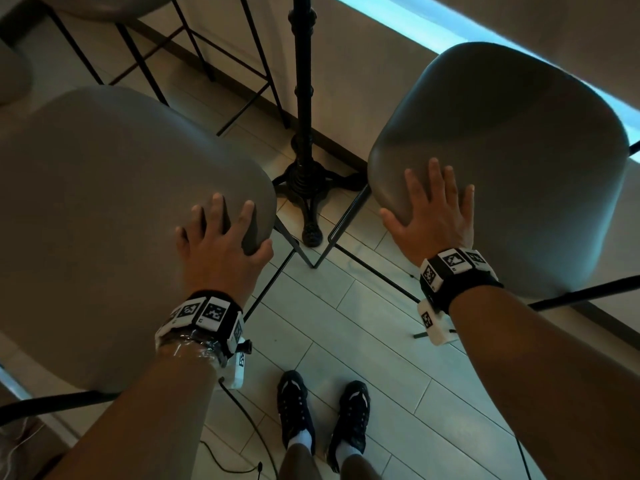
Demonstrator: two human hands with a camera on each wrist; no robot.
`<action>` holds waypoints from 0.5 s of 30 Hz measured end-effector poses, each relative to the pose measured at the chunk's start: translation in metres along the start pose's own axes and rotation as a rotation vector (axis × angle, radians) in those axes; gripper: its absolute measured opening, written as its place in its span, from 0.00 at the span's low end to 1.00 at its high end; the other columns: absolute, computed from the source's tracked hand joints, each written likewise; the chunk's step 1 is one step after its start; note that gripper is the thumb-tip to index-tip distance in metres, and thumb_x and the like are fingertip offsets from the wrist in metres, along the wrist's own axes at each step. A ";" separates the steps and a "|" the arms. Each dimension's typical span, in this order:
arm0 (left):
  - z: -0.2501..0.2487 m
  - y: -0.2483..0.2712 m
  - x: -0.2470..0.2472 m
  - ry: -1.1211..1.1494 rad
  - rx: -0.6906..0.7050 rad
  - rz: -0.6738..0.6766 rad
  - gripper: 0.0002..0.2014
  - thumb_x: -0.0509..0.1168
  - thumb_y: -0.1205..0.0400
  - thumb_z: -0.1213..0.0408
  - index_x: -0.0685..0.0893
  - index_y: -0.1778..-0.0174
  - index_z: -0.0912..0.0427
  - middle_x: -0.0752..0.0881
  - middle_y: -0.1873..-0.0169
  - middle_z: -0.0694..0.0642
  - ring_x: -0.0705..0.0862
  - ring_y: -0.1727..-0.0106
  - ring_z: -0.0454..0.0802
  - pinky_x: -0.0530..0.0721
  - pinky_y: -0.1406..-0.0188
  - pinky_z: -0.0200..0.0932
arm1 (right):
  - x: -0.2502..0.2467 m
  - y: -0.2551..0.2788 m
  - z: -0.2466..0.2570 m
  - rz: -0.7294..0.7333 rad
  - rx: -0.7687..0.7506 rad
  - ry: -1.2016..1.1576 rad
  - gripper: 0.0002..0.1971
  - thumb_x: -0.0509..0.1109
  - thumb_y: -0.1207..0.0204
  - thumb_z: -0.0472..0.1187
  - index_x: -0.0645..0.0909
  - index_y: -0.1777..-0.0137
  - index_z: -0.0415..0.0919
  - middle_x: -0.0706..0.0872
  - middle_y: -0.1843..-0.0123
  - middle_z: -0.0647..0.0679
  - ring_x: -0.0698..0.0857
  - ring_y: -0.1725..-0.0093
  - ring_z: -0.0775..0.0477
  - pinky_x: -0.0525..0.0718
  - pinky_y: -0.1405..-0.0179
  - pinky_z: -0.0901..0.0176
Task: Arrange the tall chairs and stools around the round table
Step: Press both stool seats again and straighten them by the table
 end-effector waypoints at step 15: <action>-0.001 -0.003 0.009 -0.106 0.012 -0.023 0.34 0.53 0.18 0.36 0.57 0.15 0.41 0.53 0.14 0.59 0.49 0.16 0.67 0.51 0.20 0.73 | 0.000 0.000 0.001 -0.006 0.007 -0.019 0.39 0.53 0.23 0.70 0.55 0.16 0.51 0.52 0.13 0.39 0.51 0.15 0.33 0.50 0.19 0.28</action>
Point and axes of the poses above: each hand's wrist, its own y-axis away from the middle knuckle, its own x-axis out of the palm, z = x × y, the point moved 8 cm from there along -y, towards the middle knuckle
